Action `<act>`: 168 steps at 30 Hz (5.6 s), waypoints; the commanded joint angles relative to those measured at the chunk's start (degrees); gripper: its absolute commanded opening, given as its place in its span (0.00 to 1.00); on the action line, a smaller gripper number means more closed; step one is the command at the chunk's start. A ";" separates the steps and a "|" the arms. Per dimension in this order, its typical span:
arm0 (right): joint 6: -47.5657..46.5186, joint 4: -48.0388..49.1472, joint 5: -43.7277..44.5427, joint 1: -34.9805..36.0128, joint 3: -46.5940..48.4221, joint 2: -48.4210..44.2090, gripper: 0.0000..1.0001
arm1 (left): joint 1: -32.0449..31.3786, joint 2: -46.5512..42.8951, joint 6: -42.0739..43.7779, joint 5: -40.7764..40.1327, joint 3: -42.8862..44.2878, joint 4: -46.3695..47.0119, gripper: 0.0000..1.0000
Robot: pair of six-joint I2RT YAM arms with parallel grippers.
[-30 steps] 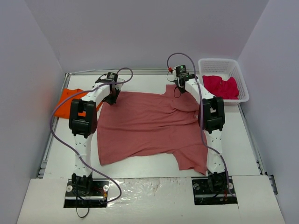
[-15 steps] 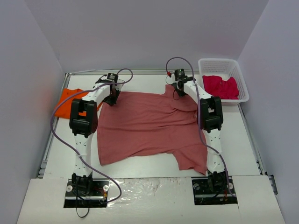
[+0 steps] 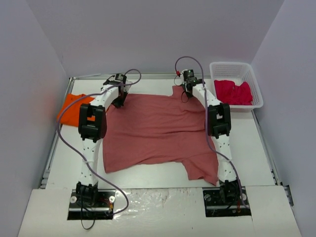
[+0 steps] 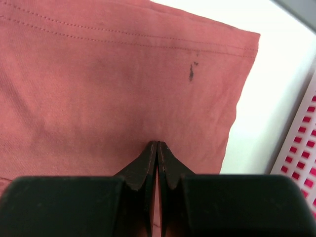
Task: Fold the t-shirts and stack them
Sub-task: Flatten out the tshirt, then grap the side of the flattened tshirt closest away from the robot with both arms
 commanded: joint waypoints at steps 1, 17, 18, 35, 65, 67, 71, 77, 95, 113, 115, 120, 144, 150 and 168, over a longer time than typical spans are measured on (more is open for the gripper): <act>1.36 -2.95 0.02 -1.03 3.31 5.55 0.00 | 0.92 3.66 -0.27 -1.94 5.64 -3.35 0.02; 0.31 4.96 0.63 -2.35 15.01 12.41 0.00 | 2.24 14.57 0.53 -2.91 25.52 -8.36 0.03; -0.04 5.57 0.90 -2.18 15.10 12.41 0.00 | 2.24 14.31 0.44 -2.82 25.52 -8.27 0.02; -7.86 14.27 9.33 3.71 11.59 -2.61 0.00 | 0.13 0.78 2.28 -2.21 21.74 -4.05 0.02; 1.27 10.24 5.38 1.96 -38.60 -29.96 0.00 | -2.77 -18.30 3.51 -3.79 -24.05 8.51 0.02; 1.45 9.89 5.82 1.25 -38.16 -28.11 0.00 | -2.77 -17.78 3.60 -3.70 -24.05 8.86 0.02; 1.71 8.48 6.70 0.81 -36.41 -24.42 0.00 | -2.77 -16.81 3.69 -3.61 -23.52 8.69 0.02; 2.33 7.42 5.56 -0.15 -33.51 -18.97 0.00 | -2.77 -16.28 3.51 -3.09 -23.61 8.69 0.02; 2.95 5.49 7.49 -2.79 -25.25 -9.48 0.00 | -2.77 -8.81 2.11 -3.35 -16.32 6.93 0.02; 1.98 2.68 7.49 -4.29 -6.09 1.95 0.00 | -3.21 -1.60 0.08 -3.87 -5.60 4.56 0.02; 1.89 2.50 6.97 -4.20 -5.82 1.87 0.00 | -2.95 -1.60 0.35 -4.40 -4.98 4.30 0.02; 1.10 2.59 5.21 -4.20 -6.70 -1.72 0.00 | -2.86 -4.67 1.05 -5.81 -3.14 3.94 0.02; 1.63 1.45 5.04 1.60 -18.61 -32.04 0.37 | -8.49 -31.98 7.02 -13.10 -13.83 5.18 0.37; -2.40 0.83 -0.24 2.57 -41.62 -49.35 0.45 | -8.49 -45.25 10.45 -10.56 -34.19 5.17 0.38; -0.49 -10.07 -5.17 4.06 -65.59 -73.37 0.51 | -11.73 -69.53 24.60 4.65 -68.77 -2.21 0.41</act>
